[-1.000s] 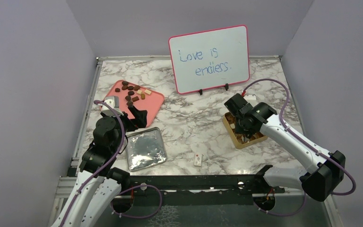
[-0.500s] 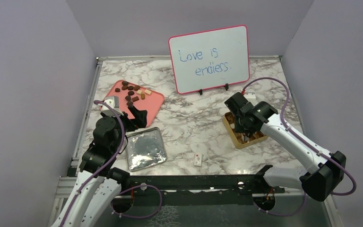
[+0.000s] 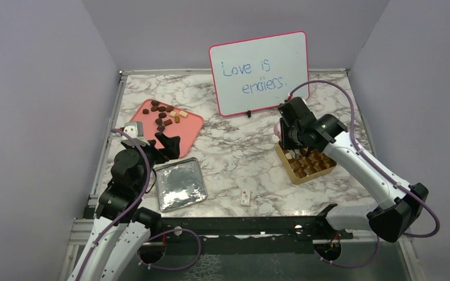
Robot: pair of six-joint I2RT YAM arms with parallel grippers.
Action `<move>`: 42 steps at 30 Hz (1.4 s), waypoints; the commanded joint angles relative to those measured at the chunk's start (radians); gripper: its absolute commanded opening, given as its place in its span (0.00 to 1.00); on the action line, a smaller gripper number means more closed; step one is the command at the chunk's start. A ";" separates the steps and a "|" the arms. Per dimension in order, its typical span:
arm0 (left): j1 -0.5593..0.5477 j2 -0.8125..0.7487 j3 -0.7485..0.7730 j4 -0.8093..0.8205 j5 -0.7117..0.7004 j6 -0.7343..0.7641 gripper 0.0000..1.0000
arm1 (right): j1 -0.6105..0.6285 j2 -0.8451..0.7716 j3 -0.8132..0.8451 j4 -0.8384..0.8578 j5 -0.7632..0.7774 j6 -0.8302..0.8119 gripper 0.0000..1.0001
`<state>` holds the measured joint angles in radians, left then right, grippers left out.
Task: Pack the chocolate
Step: Pick up the fake chocolate from the plate.
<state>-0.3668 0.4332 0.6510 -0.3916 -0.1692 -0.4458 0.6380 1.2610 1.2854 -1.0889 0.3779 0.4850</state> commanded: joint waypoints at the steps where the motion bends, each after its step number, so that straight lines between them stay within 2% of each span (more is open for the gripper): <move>1: 0.000 -0.042 0.007 0.018 -0.049 0.010 0.99 | -0.003 0.039 0.048 0.184 -0.208 -0.165 0.36; 10: 0.000 -0.122 0.001 0.020 -0.135 0.006 0.99 | 0.026 0.134 0.055 0.470 -0.364 -0.284 0.37; 21: 0.002 -0.143 0.002 0.019 -0.157 0.008 0.99 | 0.140 0.416 0.183 0.686 -0.411 -0.382 0.37; 31: 0.002 -0.162 0.001 0.019 -0.165 0.007 0.99 | 0.197 0.717 0.450 0.730 -0.399 -0.471 0.37; 42: 0.002 -0.168 0.002 0.016 -0.156 0.001 0.99 | 0.204 0.922 0.638 0.718 -0.340 -0.547 0.38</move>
<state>-0.3668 0.2771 0.6510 -0.3916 -0.3080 -0.4469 0.8368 2.1296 1.8526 -0.3950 0.0109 -0.0177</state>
